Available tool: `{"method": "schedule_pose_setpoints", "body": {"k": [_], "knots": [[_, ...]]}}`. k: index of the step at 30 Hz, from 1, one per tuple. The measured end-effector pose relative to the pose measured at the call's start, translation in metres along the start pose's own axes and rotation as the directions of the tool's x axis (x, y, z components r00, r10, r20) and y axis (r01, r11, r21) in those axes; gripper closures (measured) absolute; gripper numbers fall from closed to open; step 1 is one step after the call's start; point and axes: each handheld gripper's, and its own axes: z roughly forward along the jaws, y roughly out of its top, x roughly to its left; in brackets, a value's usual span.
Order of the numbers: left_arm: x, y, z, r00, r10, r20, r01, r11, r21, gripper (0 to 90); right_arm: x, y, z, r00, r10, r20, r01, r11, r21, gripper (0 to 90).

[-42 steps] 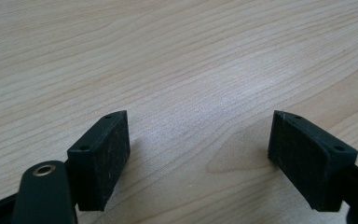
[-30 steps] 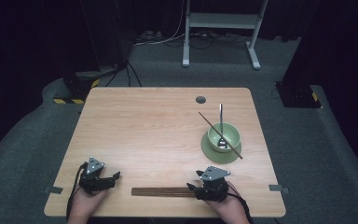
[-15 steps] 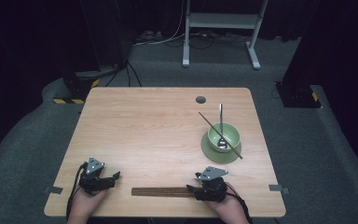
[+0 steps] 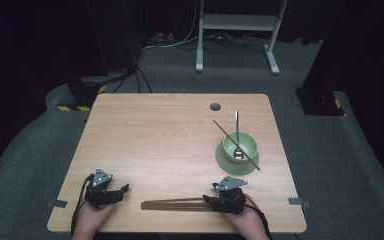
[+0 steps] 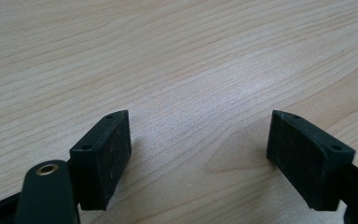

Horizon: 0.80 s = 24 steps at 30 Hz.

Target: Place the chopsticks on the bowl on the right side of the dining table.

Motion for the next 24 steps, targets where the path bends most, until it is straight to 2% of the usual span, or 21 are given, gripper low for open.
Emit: {"method": "schedule_pose_setpoints", "body": {"k": [3,7,9,10,15,16,20,22,24], "knots": [[0.0001,0.0000,0.0000,1.0000,0.000,0.000,0.000,1.0000,0.000,21.9,-0.0033,-0.0014,0.0003,0.9998,0.007,0.019,-0.007,1.000,0.007,43.7],[0.0001,0.0000,0.0000,1.0000,0.001,0.001,-0.001,1.0000,0.000,22.1,-0.0075,-0.0028,-0.0009,0.9996,0.019,0.020,-0.019,1.000,0.004,48.7],[0.0001,0.0000,0.0000,1.0000,0.000,0.001,0.000,1.0000,0.000,22.1,-0.0078,-0.0027,-0.0012,0.9998,0.010,0.015,-0.010,1.000,0.004,53.1],[0.0001,0.0000,0.0000,1.0000,0.001,0.001,-0.001,1.0000,0.000,22.2,-0.0066,-0.0023,-0.0005,0.9999,-0.009,0.013,0.009,1.000,0.004,55.6],[0.0001,0.0000,-0.0001,1.0000,0.000,0.002,0.000,1.0000,-0.001,22.4,-0.0053,-0.0009,0.0003,0.9994,-0.029,0.017,0.029,1.000,0.010,62.4],[-0.0001,-0.0001,-0.0002,1.0000,0.001,0.004,-0.001,1.0000,-0.001,22.6,-0.0058,-0.0008,0.0000,0.9990,-0.038,0.025,0.038,0.999,0.013,66.4],[0.0000,-0.0001,-0.0002,1.0000,0.001,0.004,-0.001,1.0000,-0.001,22.7,-0.0071,-0.0010,-0.0011,0.9992,-0.031,0.026,0.030,0.999,0.015,70.7],[-0.0001,-0.0002,-0.0002,1.0000,0.001,0.004,-0.001,1.0000,-0.001,22.7,-0.0081,-0.0016,-0.0020,0.9984,-0.036,0.044,0.035,0.999,0.016,75.9],[-0.0002,-0.0002,-0.0003,1.0000,0.001,0.004,-0.001,1.0000,-0.001,22.7,-0.0089,-0.0020,-0.0024,0.9983,-0.036,0.047,0.035,0.999,0.015,77.0]]}}
